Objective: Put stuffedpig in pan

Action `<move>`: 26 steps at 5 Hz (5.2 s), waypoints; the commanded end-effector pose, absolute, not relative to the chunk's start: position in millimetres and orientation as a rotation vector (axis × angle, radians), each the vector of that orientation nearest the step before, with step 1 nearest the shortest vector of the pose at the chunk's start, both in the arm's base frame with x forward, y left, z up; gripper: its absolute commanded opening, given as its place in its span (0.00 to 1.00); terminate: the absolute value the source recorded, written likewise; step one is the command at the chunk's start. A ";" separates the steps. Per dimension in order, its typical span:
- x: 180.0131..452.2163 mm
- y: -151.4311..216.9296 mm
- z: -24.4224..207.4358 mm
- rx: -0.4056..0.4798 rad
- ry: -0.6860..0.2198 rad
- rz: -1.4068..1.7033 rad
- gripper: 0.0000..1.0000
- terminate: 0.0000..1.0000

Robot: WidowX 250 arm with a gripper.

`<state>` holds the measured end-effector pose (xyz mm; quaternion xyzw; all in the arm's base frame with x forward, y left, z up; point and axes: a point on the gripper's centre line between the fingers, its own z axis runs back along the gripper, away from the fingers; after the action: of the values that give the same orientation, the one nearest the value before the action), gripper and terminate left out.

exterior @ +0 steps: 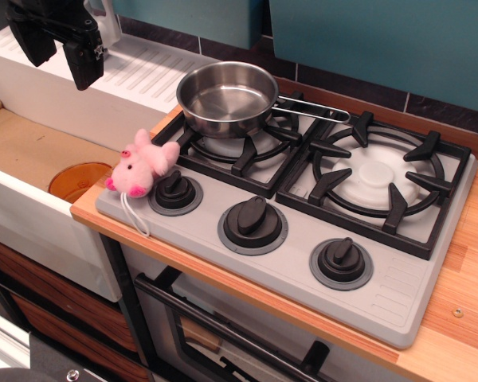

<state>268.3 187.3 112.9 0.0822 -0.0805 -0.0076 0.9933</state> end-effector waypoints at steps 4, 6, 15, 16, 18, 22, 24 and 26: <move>247.0 141.0 106.9 0.207 -0.216 0.055 1.00 0.00; 243.3 118.5 92.8 0.204 -0.244 0.074 1.00 0.00; 258.8 136.9 47.2 0.157 -0.205 0.049 0.00 0.00; 261.9 138.7 71.9 0.162 -0.160 0.038 0.00 0.00; 280.1 130.4 107.8 0.169 -0.114 0.023 0.00 0.00; 333.1 109.9 125.5 0.118 -0.089 0.032 0.00 0.00; 343.1 94.0 122.1 0.095 -0.095 0.063 0.00 0.00; 346.1 98.3 117.9 0.087 -0.121 0.043 1.00 0.00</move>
<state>340.9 95.3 106.3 0.0391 -0.0416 0.0190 0.9982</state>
